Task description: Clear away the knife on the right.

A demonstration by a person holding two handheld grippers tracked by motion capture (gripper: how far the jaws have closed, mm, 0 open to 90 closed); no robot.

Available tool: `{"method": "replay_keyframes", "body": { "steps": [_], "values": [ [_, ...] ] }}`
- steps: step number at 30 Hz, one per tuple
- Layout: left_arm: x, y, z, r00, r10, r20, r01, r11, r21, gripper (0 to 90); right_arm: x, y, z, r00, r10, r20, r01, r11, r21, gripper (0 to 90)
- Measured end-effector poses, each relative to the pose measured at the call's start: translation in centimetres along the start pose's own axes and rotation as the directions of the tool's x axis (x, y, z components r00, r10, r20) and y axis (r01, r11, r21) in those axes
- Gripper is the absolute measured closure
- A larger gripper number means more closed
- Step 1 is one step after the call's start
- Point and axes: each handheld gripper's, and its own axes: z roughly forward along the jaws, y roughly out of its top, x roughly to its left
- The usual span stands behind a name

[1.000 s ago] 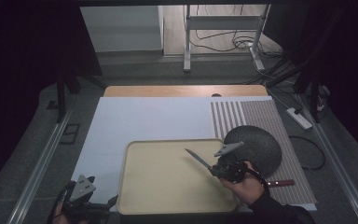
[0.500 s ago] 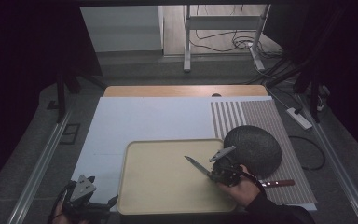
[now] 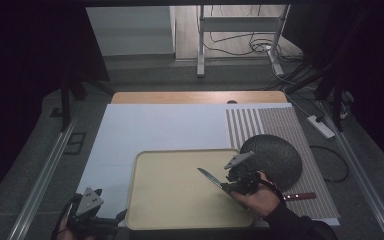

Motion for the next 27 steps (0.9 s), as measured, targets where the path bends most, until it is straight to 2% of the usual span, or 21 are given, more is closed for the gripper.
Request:
{"method": "replay_keyframes", "body": {
  "steps": [1,2,3,6,7,8,11,19,27],
  "values": [
    [0.0,0.0,0.0,1.0000,0.000,0.000,0.000,1.0000,0.000,0.0,0.0,0.0,0.0,1.0000,0.000,0.000,0.000,1.0000,0.000,68.8],
    [0.0,0.0,0.0,1.0000,0.000,0.000,0.000,1.0000,0.000,0.0,0.2,0.3,0.3,0.9988,-0.036,-0.032,0.036,0.9993,-0.001,77.9],
    [0.0,0.0,0.0,1.0000,0.000,0.000,0.000,1.0000,0.001,0.0,0.2,0.3,0.3,0.9988,-0.036,-0.032,0.036,0.9993,-0.001,77.9],
    [0.0,0.0,0.0,1.0000,0.003,0.000,-0.003,1.0000,0.002,0.0,0.9,1.0,1.4,0.9947,-0.078,-0.067,0.080,0.9963,0.029,90.0],
    [0.0,0.0,0.0,1.0000,0.002,0.000,-0.002,1.0000,0.002,0.0,0.9,1.0,1.4,0.9947,-0.078,-0.067,0.080,0.9963,0.029,90.0],
    [0.0,0.0,0.0,1.0000,0.002,0.000,-0.002,1.0000,0.002,0.0,1.2,1.2,2.1,0.9932,-0.097,-0.065,0.101,0.9934,0.054,90.0],
    [0.0,0.0,0.0,1.0000,0.003,0.000,-0.003,1.0000,0.002,0.0,1.4,1.1,3.1,0.9928,-0.102,-0.062,0.107,0.9905,0.086,90.0],
    [0.0,0.0,0.0,1.0000,0.004,0.001,-0.004,1.0000,0.000,0.0,0.4,0.6,3.1,0.9968,-0.055,-0.058,0.060,0.9941,0.091,90.0],
    [0.0,0.0,0.0,1.0000,0.005,0.000,-0.005,1.0000,0.001,0.0,-1.3,-0.5,2.3,0.9992,0.010,-0.038,-0.006,0.9960,0.089,90.0]
  ]
}}
